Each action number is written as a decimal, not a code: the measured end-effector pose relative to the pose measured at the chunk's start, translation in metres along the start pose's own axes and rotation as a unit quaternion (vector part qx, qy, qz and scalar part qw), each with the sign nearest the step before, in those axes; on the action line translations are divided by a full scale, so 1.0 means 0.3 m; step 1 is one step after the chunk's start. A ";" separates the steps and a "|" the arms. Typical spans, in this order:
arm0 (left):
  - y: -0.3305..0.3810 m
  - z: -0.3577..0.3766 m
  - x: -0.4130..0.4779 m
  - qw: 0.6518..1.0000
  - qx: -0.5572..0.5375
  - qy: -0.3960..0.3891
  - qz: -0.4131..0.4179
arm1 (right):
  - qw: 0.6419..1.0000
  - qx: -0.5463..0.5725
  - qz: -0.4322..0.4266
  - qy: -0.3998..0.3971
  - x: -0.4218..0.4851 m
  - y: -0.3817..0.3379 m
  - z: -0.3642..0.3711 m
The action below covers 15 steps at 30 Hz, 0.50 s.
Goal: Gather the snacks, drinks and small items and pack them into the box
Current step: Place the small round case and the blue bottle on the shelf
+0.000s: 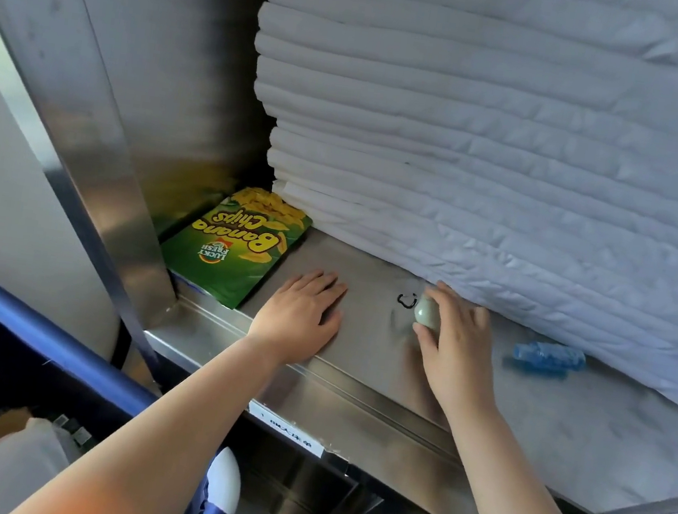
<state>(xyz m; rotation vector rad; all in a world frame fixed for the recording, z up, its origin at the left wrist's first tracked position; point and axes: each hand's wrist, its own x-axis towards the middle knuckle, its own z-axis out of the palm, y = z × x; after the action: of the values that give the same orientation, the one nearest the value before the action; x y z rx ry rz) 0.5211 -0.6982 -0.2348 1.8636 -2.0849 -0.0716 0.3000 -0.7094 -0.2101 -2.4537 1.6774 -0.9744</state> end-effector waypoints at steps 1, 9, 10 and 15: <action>0.000 0.000 0.001 1.000 0.000 0.000 -0.001 | 0.999 0.032 0.006 0.011 -0.001 -0.006 0.003; -0.002 0.006 0.000 1.000 0.004 0.001 -0.004 | 0.999 -0.002 -0.044 0.023 -0.011 -0.013 -0.032; 0.000 0.006 0.001 1.000 0.004 0.000 -0.004 | 0.999 -0.015 -0.050 0.015 -0.011 -0.010 -0.038; 0.002 0.006 0.000 1.000 0.002 0.006 -0.007 | 0.998 -0.031 -0.056 0.021 -0.011 -0.017 -0.060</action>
<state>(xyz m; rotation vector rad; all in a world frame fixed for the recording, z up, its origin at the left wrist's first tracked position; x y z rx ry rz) 0.5200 -0.6985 -0.2363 1.8773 -2.0658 -0.0587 0.2946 -0.6988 -0.1953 -2.6092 1.6219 -1.0075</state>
